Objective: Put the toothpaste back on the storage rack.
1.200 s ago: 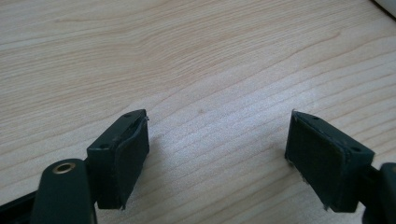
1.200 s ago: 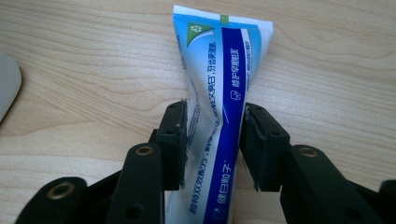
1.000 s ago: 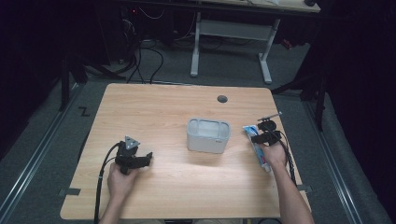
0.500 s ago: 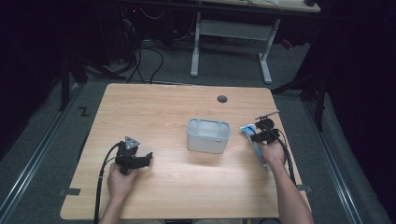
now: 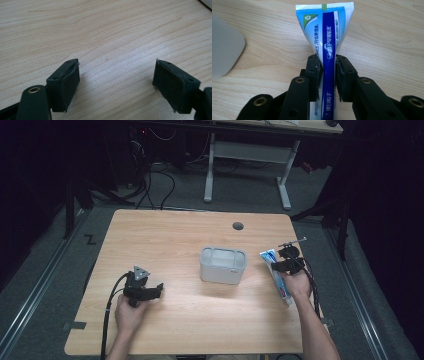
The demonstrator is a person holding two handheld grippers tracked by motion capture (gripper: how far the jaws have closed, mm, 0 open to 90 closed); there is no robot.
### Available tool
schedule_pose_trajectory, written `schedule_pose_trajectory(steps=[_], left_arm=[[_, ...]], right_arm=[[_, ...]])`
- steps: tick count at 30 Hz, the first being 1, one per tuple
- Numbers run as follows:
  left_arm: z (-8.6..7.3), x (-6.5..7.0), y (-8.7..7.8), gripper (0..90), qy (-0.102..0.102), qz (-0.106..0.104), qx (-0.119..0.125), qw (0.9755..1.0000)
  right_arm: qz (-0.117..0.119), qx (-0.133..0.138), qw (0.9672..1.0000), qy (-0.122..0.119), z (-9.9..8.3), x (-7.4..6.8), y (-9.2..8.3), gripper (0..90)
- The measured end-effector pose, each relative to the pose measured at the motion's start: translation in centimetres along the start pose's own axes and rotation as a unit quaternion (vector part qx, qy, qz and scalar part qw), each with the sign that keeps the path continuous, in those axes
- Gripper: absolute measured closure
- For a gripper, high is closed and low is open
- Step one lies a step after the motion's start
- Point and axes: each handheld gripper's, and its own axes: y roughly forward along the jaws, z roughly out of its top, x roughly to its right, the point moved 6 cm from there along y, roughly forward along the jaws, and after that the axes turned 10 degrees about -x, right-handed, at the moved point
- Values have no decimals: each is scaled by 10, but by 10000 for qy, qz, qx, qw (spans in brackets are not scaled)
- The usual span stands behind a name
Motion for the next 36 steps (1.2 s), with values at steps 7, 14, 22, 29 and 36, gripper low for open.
schedule_pose_trajectory(steps=[7, 14, 22, 29, 36], left_arm=[[0, 0, 0, 215, 12, -7, -2, 10000], [0, 0, 0, 215, 12, -7, -3, 10000], [0, 0, 0, 215, 15, -3, -12, 10000], [0, 0, 0, 215, 19, -3, -12, 10000], [0, 0, 0, 215, 12, -4, -11, 10000]], right_arm=[[43, 178, 9998, -118, -3, -5, -14, 745], [134, 355, 9991, -193, -3, -11, -23, 752], [234, 651, 9970, -346, -2, -21, -40, 769], [386, 813, 9947, -497, -5, -29, -48, 790], [536, 990, 9920, -577, -7, -35, -57, 796]])
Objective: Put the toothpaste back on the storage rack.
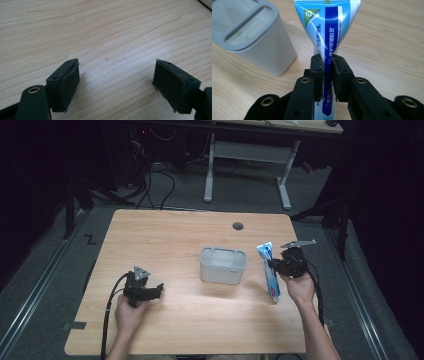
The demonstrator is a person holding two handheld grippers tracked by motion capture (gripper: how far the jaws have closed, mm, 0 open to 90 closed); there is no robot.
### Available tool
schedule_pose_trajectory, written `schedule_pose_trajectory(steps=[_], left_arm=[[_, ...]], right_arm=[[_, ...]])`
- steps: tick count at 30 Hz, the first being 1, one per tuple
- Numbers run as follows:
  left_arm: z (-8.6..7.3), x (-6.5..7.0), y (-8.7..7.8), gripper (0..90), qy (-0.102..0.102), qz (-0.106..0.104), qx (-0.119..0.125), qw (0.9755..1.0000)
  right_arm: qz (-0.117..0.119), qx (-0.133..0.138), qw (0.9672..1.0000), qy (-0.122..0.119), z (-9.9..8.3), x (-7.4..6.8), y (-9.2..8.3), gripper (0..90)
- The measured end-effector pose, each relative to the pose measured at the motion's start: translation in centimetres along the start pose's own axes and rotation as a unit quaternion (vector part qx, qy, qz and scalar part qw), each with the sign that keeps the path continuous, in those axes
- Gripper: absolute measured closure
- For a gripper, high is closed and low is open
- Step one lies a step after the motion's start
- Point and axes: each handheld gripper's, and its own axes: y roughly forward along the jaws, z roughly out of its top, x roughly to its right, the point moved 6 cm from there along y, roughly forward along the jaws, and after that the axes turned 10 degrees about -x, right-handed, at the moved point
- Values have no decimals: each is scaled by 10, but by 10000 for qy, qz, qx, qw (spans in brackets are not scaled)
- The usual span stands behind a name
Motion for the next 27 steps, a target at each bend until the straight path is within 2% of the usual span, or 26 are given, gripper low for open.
schedule_pose_trajectory(steps=[5, 8, 16, 18, 27], left_arm=[[0, 0, 0, 215, 0, -1, -2, 10000], [0, 0, 0, 215, 2, -2, -3, 10000], [0, 0, 0, 215, 8, -7, -8, 10000], [0, 0, 0, 215, 8, -8, -8, 10000], [0, 0, 0, 215, 9, -2, -1, 10000]], right_arm=[[66, 181, 9997, -123, 0, -7, -7, 802], [72, 250, 9996, -134, 0, -8, -10, 806], [111, 638, 9978, -173, -4, -11, -17, 820], [151, 746, 9970, -120, -5, -10, -19, 824], [176, 965, 9950, -207, -6, -14, -27, 846]])
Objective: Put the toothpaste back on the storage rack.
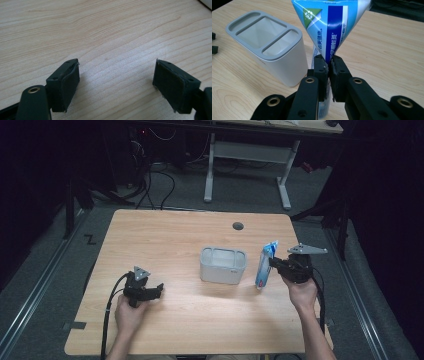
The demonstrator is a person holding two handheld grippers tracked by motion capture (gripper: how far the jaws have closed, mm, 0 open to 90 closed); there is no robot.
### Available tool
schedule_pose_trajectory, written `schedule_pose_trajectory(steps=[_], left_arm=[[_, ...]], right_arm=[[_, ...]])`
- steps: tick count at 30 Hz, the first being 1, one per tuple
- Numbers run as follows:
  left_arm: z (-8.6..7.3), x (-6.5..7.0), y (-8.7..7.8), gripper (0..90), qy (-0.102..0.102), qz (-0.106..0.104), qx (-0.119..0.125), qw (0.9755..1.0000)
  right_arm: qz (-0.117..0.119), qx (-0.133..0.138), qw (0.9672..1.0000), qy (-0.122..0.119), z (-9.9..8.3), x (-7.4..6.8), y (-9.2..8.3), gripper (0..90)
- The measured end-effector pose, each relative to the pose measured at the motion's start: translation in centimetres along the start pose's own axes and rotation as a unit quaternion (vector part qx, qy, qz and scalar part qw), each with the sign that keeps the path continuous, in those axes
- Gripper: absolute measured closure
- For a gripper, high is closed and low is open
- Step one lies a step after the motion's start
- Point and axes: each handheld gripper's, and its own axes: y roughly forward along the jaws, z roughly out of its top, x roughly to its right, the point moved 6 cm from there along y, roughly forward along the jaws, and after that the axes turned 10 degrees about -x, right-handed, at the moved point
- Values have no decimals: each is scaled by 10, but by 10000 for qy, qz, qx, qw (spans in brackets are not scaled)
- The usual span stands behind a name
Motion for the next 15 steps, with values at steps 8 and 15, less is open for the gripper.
schedule_pose_trajectory(steps=[8, 15], left_arm=[[0, 0, 0, 215, 0, -1, -1, 10000], [0, 0, 0, 215, -5, -2, 0, 10000]], right_arm=[[-28, 137, 9999, -49, -2, -3, 0, 853], [-21, 287, 9995, -92, 2, -5, -10, 855]])
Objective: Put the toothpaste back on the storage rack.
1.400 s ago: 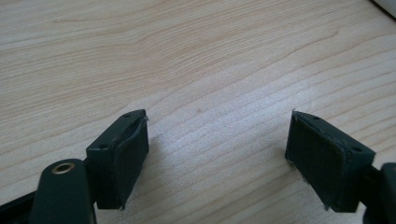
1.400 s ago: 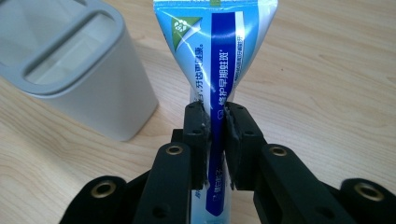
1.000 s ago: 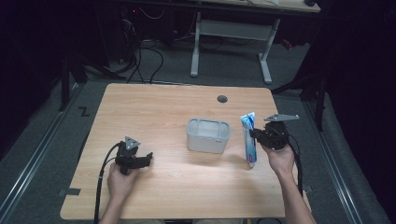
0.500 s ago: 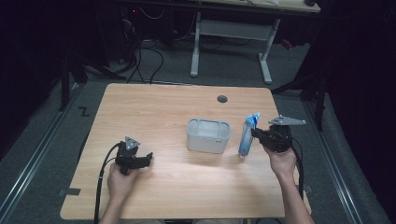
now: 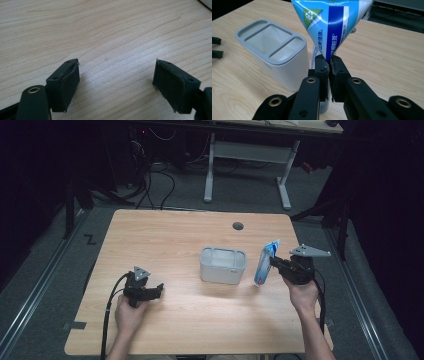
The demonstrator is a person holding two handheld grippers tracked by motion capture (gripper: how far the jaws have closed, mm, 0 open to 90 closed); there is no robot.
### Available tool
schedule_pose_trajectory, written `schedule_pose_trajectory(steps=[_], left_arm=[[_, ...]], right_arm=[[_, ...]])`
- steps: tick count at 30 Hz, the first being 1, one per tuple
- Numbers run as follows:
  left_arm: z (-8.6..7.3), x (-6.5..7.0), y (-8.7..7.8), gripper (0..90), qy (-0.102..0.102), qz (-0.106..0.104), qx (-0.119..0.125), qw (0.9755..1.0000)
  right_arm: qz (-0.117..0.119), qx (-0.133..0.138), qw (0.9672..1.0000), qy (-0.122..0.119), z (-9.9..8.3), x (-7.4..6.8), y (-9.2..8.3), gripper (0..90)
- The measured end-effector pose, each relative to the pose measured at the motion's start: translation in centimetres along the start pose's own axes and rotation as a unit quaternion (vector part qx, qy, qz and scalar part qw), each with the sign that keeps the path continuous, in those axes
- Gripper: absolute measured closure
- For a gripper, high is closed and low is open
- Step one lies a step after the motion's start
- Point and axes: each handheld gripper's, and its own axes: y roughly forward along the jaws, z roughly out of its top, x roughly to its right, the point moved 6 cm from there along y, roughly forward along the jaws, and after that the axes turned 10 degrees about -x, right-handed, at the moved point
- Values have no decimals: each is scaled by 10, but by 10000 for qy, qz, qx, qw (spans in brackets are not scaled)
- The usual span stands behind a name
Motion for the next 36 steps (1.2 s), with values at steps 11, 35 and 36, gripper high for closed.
schedule_pose_trajectory(steps=[11, 35, 36], left_arm=[[0, 0, 0, 215, 1, -1, -2, 10000], [0, 0, 0, 215, 10, -3, -9, 10000], [0, 0, 0, 215, 8, -3, -8, 10000]], right_arm=[[120, 73, 9998, -152, 14, -7, -12, 857], [390, 379, 9962, -682, 70, -34, -52, 859], [421, 378, 9959, -703, 72, -36, -53, 858]])
